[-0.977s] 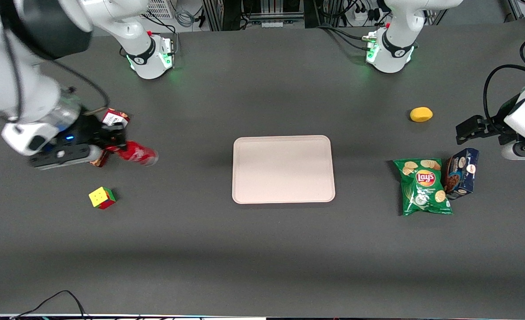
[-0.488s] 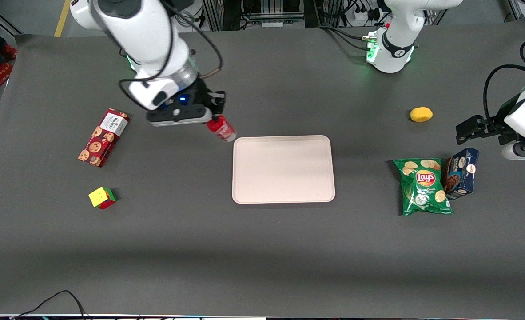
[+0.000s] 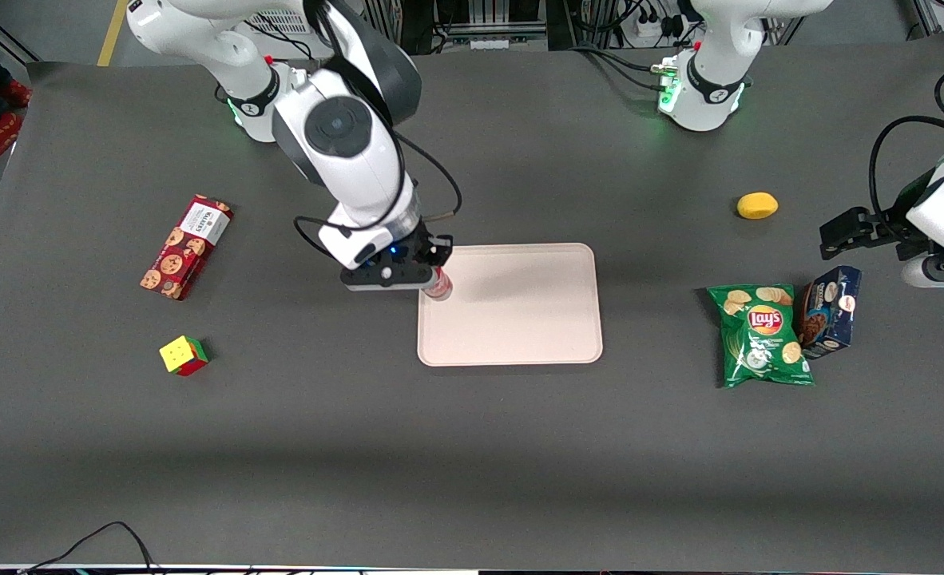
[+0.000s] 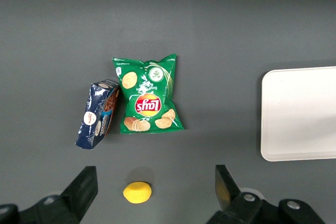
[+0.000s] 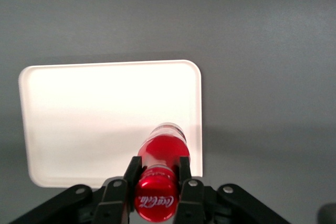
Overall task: Place coke bottle on tray
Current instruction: 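Lift the bottle and carry it with the right gripper over the white tray, then lower the bottle onto the tray with the right gripper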
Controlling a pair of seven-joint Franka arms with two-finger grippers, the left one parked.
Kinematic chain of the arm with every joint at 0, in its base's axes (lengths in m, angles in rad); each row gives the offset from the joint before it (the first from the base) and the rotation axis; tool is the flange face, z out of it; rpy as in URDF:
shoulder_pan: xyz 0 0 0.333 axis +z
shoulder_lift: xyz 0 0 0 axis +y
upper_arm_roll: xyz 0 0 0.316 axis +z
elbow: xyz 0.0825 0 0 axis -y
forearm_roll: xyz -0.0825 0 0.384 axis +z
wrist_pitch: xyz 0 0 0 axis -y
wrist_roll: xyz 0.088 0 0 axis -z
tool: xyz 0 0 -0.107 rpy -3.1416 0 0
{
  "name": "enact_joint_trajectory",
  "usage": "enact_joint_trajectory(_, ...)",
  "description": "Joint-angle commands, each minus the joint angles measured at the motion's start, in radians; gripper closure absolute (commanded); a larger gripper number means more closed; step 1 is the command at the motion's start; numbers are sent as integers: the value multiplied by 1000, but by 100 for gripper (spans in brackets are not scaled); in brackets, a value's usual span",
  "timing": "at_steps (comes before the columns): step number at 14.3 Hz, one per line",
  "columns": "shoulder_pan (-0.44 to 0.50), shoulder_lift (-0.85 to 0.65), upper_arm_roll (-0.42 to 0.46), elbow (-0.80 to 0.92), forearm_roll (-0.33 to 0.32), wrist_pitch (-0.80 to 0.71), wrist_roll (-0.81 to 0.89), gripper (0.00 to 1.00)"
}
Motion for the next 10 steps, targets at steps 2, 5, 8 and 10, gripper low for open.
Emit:
enact_joint_trajectory(2, 11, 53, -5, 18, -35, 39, 29, 100)
enact_joint_trajectory(5, 11, 106, -7, 20, -35, 79, 29, 100)
enact_joint_trajectory(8, 3, 143, -7, 20, -35, 98, 27, 100)
enact_joint_trajectory(10, 3, 155, -7, 20, -35, 99, 27, 100)
